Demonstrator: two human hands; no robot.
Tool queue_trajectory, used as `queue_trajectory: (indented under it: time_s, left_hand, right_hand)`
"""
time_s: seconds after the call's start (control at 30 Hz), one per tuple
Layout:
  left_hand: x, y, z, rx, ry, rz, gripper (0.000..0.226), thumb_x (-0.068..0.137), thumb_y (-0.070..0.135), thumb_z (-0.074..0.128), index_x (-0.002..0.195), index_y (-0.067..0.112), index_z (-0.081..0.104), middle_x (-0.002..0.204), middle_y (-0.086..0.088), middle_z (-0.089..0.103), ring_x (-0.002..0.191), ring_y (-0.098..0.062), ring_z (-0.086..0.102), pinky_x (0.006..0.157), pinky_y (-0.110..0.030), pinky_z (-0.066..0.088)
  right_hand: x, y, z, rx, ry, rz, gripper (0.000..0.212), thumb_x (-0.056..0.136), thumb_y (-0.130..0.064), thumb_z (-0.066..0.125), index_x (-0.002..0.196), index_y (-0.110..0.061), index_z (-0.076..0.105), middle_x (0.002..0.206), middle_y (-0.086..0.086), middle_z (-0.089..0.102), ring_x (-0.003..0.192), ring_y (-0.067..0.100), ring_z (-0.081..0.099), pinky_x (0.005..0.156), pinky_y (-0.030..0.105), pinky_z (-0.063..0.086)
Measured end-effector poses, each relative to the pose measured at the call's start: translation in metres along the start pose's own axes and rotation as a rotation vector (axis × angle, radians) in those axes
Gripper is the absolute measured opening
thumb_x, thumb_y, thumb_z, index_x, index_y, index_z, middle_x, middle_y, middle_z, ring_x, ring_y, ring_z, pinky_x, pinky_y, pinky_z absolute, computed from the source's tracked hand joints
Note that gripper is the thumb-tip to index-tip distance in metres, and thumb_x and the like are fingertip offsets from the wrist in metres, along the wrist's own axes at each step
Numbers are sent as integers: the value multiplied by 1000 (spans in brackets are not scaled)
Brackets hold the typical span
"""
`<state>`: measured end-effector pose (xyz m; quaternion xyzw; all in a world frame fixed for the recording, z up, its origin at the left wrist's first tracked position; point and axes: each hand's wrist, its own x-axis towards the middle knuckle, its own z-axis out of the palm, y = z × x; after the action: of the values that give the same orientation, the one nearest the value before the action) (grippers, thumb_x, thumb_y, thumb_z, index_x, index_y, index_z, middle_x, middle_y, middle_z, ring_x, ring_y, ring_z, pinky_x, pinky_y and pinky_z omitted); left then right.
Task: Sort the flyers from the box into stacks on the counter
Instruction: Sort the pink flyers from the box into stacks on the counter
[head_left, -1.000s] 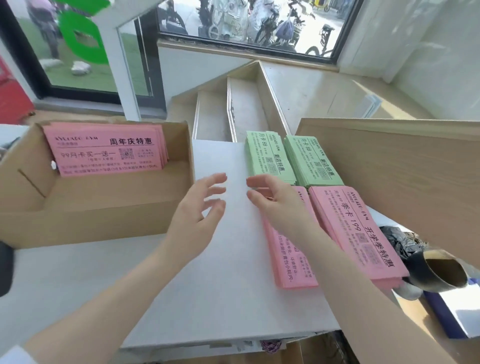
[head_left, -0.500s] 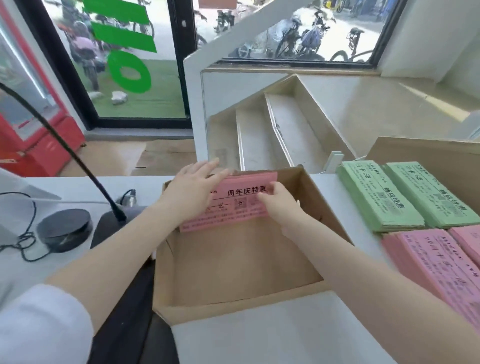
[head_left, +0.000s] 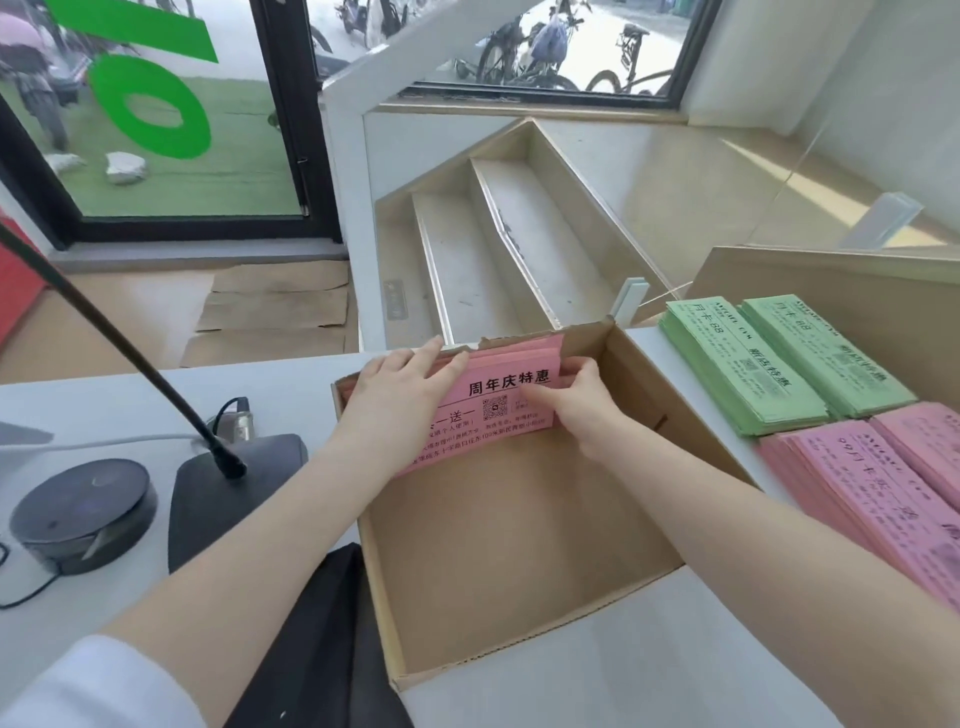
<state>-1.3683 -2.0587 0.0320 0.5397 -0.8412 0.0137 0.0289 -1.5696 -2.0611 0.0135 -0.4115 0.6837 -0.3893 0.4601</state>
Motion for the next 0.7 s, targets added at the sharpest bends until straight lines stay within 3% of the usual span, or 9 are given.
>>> queue_trajectory:
  time_s: [0.07, 0.13, 0.2, 0.3, 0.4, 0.47, 0.57, 0.63, 0.7]
  left_hand:
    - [-1, 1, -2, 2, 0, -3, 79, 88, 1, 45, 148, 31, 5, 157, -2, 6, 139, -24, 17, 112, -35, 14]
    - [-2, 2, -2, 9, 7, 1, 79, 88, 3, 47, 148, 31, 4, 157, -3, 7, 139, -24, 18, 112, -35, 14]
    - [-2, 3, -2, 18, 13, 5, 78, 88, 4, 46, 148, 30, 4, 157, -3, 7, 138, -25, 19, 112, -36, 14]
    - [-3, 4, -2, 29, 26, 3, 75, 89, 4, 44, 148, 30, 4, 157, -4, 7, 138, -25, 20, 112, -36, 14]
    - [-3, 4, 1, 37, 41, 5, 73, 91, 8, 45, 148, 30, 6, 156, -5, 9, 138, -26, 20, 112, -37, 15]
    - [-3, 3, 3, 43, 55, 10, 72, 91, 11, 47, 148, 31, 7, 156, -5, 10, 138, -26, 20, 112, -37, 15]
    - [-3, 2, 6, 44, 70, 13, 73, 91, 14, 50, 148, 30, 6, 155, -6, 10, 139, -26, 17, 113, -38, 14]
    - [-3, 2, 6, 13, 95, 12, 72, 91, 14, 52, 148, 26, 9, 156, -7, 9, 142, -26, 12, 114, -38, 11]
    - [-3, 2, 6, -23, 171, 49, 59, 87, 10, 58, 140, 17, 33, 154, -12, 16, 142, -31, 12, 115, -42, 10]
  right_hand:
    - [-2, 0, 0, -29, -42, -12, 48, 80, -15, 72, 117, -12, 42, 95, -4, 55, 78, -2, 46, 58, 2, 40]
    - [-2, 3, 0, -40, -45, -27, 44, 79, -16, 72, 115, -14, 46, 98, -3, 53, 78, -3, 44, 56, 1, 39]
    - [-1, 6, -1, -16, -68, -23, 45, 76, -16, 75, 115, -13, 51, 111, 4, 57, 92, 5, 55, 69, 11, 44]
    - [-1, 9, 3, 3, -215, -34, 39, 79, -4, 70, 115, -11, 58, 110, 9, 67, 100, 21, 64, 84, 28, 52]
    - [-1, 12, 7, 49, -177, -12, 56, 74, -7, 74, 122, -9, 45, 111, 8, 65, 101, 21, 64, 91, 40, 51]
    - [-3, 11, 4, 99, -153, -5, 58, 76, -5, 72, 122, -13, 38, 108, 6, 64, 99, 18, 64, 87, 36, 53]
    - [-8, 5, -5, 24, -235, -95, 32, 80, 4, 66, 106, -11, 54, 87, 3, 66, 77, 7, 65, 64, 12, 51]
    - [-12, 1, -11, -98, -287, -168, 22, 78, 5, 67, 84, -13, 55, 75, 0, 62, 67, 8, 61, 57, 14, 48]
    - [-15, 1, -16, -208, -315, -226, 24, 77, 1, 69, 76, -17, 53, 71, -3, 61, 65, 6, 58, 59, 19, 46]
